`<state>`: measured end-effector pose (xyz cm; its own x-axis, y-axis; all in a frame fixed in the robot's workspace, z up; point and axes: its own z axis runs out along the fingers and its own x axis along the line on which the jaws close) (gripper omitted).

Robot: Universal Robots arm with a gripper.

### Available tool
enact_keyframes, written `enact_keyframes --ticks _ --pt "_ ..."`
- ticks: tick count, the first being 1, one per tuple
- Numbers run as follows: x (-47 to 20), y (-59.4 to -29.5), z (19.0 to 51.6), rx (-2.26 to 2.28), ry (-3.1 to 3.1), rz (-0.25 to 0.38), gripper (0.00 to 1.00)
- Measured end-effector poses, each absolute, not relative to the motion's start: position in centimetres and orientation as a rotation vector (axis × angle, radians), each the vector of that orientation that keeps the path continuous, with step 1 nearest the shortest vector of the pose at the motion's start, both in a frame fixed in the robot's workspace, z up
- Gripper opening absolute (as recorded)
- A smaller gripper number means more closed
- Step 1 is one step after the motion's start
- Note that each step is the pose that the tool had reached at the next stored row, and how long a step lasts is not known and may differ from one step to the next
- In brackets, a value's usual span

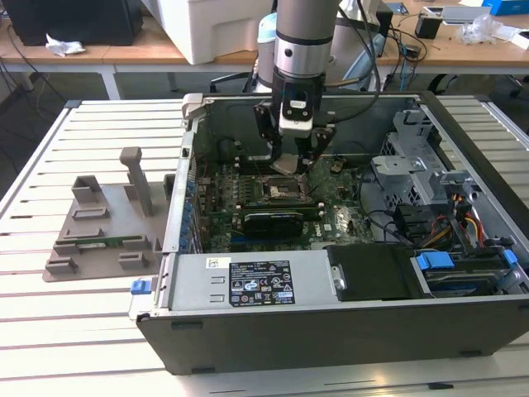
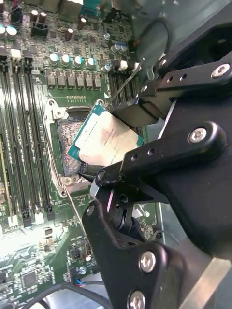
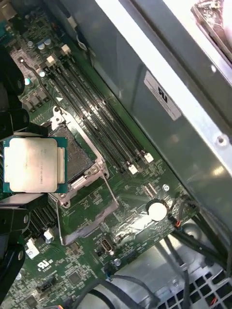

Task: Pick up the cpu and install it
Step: 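Place the cpu into insertion slot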

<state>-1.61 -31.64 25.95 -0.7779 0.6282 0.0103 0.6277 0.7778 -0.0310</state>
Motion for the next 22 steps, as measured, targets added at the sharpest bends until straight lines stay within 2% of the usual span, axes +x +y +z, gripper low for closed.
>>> enact_keyframes --ticks 22 --pt "-1.6 -31.65 25.94 -1.54 -2.712 0.041 0.55"
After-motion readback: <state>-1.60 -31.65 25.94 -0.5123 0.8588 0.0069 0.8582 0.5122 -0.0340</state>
